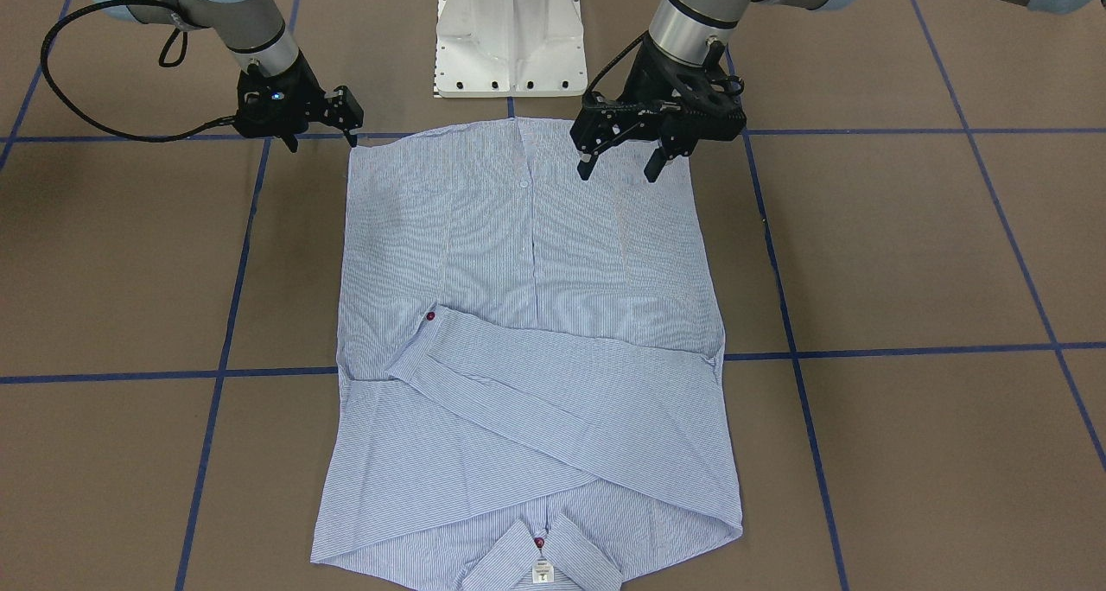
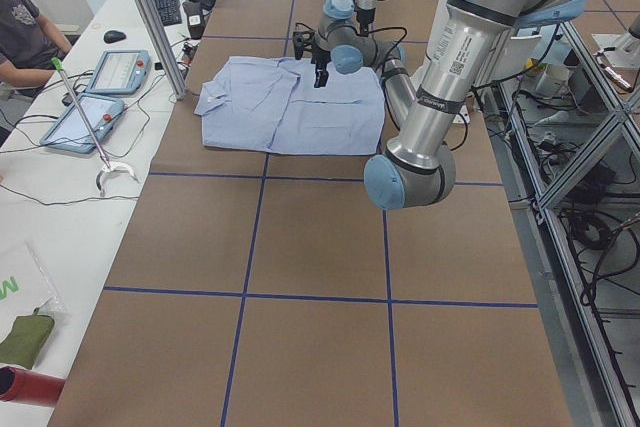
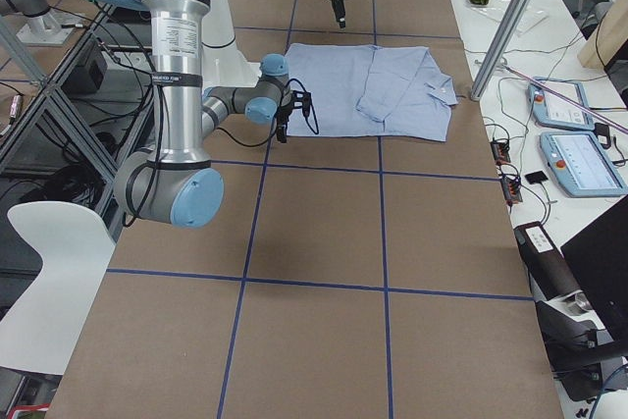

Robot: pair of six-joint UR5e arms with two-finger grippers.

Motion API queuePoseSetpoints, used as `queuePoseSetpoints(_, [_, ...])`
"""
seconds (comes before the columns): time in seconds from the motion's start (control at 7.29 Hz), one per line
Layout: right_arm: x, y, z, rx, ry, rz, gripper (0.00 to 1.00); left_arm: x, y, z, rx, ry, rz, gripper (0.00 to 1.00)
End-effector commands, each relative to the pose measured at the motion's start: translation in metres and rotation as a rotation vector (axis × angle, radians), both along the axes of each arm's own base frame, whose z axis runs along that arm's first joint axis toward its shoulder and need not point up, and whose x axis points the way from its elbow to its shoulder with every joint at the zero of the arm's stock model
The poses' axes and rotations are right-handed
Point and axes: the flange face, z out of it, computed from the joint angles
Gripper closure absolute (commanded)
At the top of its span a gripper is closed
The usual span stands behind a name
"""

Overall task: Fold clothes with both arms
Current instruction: 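Move the right gripper to the near hem corner while the left reaches the side edge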

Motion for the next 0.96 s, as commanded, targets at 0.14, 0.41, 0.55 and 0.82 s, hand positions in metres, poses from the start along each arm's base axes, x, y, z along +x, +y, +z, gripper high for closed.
queuePoseSetpoints(0.14, [-0.029,0.018,0.008,-0.007,0.020,-0.045,0.12,-0.005,0.003,-0.004,0.003,0.011,-0.003,0.01])
queuePoseSetpoints(0.41, [-0.035,0.019,0.002,-0.006,0.014,-0.051,0.12,-0.005,0.004,0.002,-0.002,0.003,-0.001,0.01])
queuePoseSetpoints(0.55, [-0.047,0.016,-0.015,-0.012,0.036,-0.051,0.12,-0.006,0.004,0.002,-0.002,0.003,-0.003,0.01])
queuePoseSetpoints(0.82, [-0.062,0.011,-0.042,-0.022,0.072,-0.048,0.13,-0.006,0.004,0.002,-0.002,0.003,-0.003,0.01])
